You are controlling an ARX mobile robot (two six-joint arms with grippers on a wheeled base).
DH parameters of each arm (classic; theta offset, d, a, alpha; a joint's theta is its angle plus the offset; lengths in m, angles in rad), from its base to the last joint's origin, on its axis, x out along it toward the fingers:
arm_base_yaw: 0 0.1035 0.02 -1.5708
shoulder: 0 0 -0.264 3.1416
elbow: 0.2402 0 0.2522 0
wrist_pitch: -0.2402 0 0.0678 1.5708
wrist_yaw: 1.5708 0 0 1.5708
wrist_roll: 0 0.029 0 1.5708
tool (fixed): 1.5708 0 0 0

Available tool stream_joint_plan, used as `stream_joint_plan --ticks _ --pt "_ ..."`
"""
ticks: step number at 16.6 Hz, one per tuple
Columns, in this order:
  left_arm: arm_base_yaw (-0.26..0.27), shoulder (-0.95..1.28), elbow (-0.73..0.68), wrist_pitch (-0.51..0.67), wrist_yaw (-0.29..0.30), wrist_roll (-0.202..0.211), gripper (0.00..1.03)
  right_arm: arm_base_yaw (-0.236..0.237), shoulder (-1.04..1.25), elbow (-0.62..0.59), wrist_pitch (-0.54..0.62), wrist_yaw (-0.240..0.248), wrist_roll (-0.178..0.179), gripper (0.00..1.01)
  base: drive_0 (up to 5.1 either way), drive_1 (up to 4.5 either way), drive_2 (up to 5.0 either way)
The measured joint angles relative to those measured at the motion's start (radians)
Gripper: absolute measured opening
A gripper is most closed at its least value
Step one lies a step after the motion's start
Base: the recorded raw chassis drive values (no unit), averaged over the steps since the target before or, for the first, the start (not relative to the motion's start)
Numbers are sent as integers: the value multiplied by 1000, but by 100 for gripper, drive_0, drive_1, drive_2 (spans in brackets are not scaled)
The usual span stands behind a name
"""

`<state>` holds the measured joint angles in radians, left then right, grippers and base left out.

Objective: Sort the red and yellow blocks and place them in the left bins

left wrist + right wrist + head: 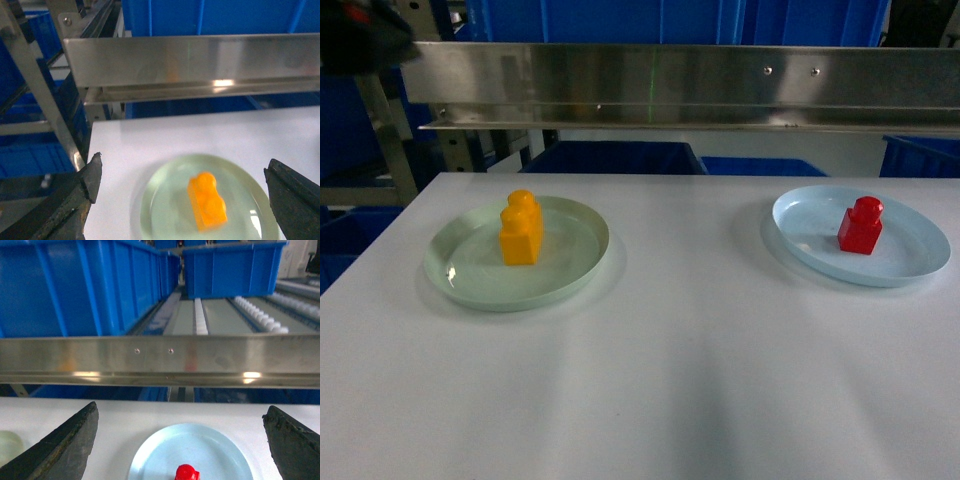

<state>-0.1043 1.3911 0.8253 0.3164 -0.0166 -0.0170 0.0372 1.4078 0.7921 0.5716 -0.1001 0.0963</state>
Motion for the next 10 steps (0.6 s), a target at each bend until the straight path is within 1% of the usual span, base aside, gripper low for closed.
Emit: stream_joint_plan --ticks 1,2,3,4,7,8,9,10 --pt "5 136 52 111 -15 -4 98 -8 132 27 68 -2 9 98 0 0 0" --pt "19 194 61 149 -6 -14 98 -13 190 13 62 -3 17 98 0 0 0" --pt "27 195 57 147 -8 -22 98 -21 196 -1 58 -1 20 98 0 0 0" --pt "31 187 58 158 -10 -28 98 -24 181 6 77 -1 20 98 0 0 0" --pt "21 175 59 157 -2 -29 98 -22 161 14 72 -5 19 98 0 0 0" --pt "21 175 59 157 -2 -29 98 -13 174 15 72 -14 19 98 0 0 0" --pt "22 175 59 158 -3 -29 98 1 204 44 37 -6 19 98 0 0 0" --pt "23 175 59 157 -2 -29 98 13 256 103 -3 -4 20 98 0 0 0"
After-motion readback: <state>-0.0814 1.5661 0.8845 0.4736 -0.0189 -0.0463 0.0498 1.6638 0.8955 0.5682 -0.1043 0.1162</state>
